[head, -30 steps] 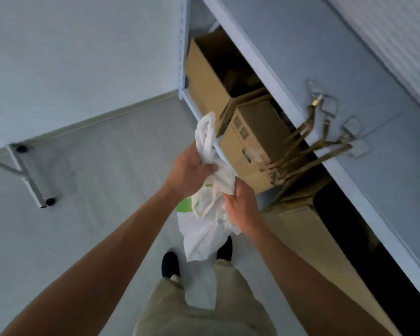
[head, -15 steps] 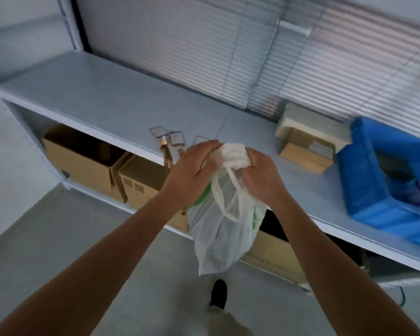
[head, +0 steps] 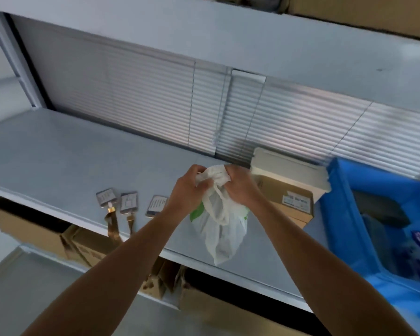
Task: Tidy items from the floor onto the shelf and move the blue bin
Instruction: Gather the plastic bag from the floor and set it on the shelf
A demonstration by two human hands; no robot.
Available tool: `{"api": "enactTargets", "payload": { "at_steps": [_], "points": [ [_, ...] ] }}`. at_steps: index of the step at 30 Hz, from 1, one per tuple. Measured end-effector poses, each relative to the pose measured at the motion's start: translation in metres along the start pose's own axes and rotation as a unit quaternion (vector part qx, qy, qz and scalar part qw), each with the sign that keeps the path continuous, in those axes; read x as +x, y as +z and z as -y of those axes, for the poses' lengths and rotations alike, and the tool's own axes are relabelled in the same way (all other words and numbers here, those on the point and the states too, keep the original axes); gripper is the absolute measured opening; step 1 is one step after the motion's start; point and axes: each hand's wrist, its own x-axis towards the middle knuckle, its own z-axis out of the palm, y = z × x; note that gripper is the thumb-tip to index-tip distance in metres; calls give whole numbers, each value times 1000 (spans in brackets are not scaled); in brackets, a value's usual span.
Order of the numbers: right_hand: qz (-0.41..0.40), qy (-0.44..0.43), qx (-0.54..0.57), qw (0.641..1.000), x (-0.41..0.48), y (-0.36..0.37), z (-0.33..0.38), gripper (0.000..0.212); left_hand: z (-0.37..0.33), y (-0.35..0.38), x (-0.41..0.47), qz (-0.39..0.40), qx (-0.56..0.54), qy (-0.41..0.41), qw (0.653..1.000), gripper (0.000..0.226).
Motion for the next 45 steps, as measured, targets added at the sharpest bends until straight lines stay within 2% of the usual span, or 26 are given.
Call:
{"api": "enactTargets", "payload": {
  "at_steps": [4,8,9,11,13,15,17,18,20,22,24,28,30,33,36,37,39,40,43,45],
  "points": [
    [37,30,15,999,10,25,-34,12,28,28,21,10,29,-28,999,17],
    [77,87,71,991,-4,48,-64,45,59,41,25,-10,60,-82,995,18],
    [70,110,91,987,-7,54,-72,47,69,45,26,-15,56,-103,993,20],
    [29,163,139,976,-15,62,-79,41,86,52,27,-17,48,-174,983,24],
    [-5,220,181,959,-24,74,-84,26,97,61,27,12,73,-253,965,31],
    [-52,263,198,943,-32,90,-88,44,103,66,22,49,127,-295,946,39],
    [-89,319,145,932,-37,106,-91,75,111,69,19,51,72,-321,943,34],
    [-82,364,120,920,-40,109,-89,88,113,69,18,50,16,-333,941,34],
    [-58,446,137,883,-45,118,-91,105,119,71,18,45,-61,-345,936,34],
    [-33,472,148,868,-51,130,-102,112,119,72,17,39,-86,-336,937,35],
    [-4,463,151,874,-53,138,-103,108,120,74,20,51,-86,-313,945,31],
    [-20,485,260,834,-39,136,-92,91,122,82,36,62,-92,-300,948,18],
    [-4,465,264,845,-24,136,-98,84,123,84,51,30,-96,-309,946,19],
    [-26,449,279,848,12,133,-105,80,126,90,80,-23,-81,-278,957,26],
    [-21,445,347,825,48,133,-110,61,115,90,107,-60,-100,-247,962,25],
    [-15,436,379,816,59,137,-119,61,111,89,116,-68,-115,-236,963,26],
    [-17,422,411,808,77,137,-137,82,108,90,135,-76,-143,-230,960,27],
    [-11,415,424,805,83,133,-140,85,105,90,142,-70,-151,-228,959,28],
    [16,402,452,796,87,104,-122,51,107,89,158,-30,-101,-197,975,32],
    [44,414,394,819,87,100,-120,48,114,93,152,-31,-23,-169,985,46]
  ]
}}
